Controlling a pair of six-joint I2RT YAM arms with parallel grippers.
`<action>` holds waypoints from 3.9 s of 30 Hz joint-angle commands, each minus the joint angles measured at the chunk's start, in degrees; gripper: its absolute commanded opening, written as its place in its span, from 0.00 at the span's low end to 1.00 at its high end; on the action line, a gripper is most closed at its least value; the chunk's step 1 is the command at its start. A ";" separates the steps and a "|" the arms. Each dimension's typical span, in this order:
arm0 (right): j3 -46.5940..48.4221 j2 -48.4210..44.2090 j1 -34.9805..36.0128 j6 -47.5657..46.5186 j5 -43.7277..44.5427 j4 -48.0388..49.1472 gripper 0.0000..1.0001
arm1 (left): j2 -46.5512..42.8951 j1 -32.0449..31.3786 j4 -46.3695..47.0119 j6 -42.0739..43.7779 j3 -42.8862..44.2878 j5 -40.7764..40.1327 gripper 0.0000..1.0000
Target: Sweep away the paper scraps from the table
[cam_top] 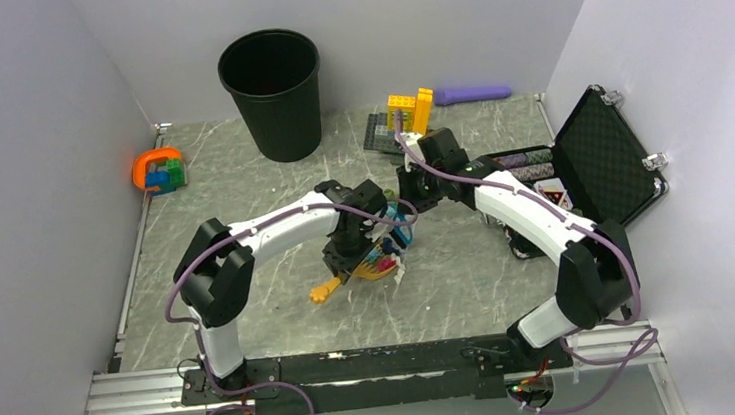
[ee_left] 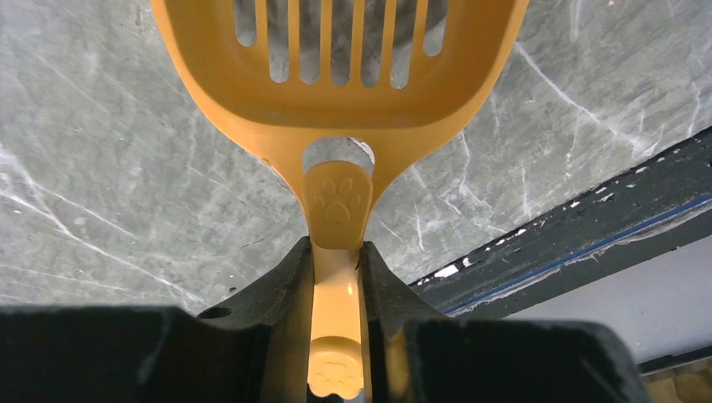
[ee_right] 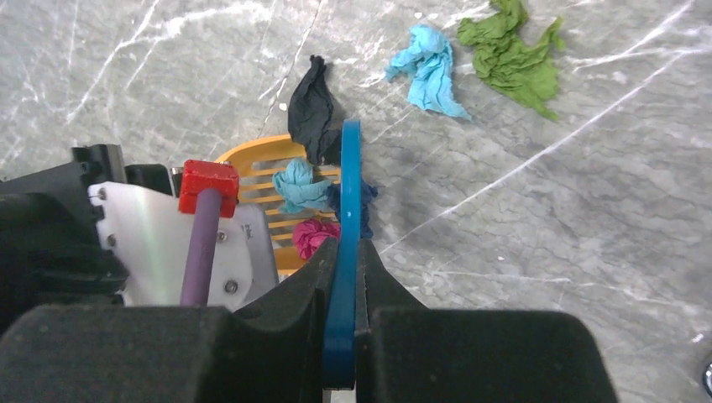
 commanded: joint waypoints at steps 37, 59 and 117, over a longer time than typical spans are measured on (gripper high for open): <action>4.38 -3.45 -3.92 10.56 31.15 -8.33 0.00 | -10.23 9.41 -3.76 -2.21 16.92 -4.80 0.00; 7.93 -2.41 -4.00 8.76 30.45 -14.21 0.00 | -8.10 29.08 -1.38 -1.45 31.34 2.95 0.00; 6.89 -2.47 -3.97 13.68 16.92 -8.98 0.00 | 1.88 50.90 122.84 -107.27 3.88 47.41 0.00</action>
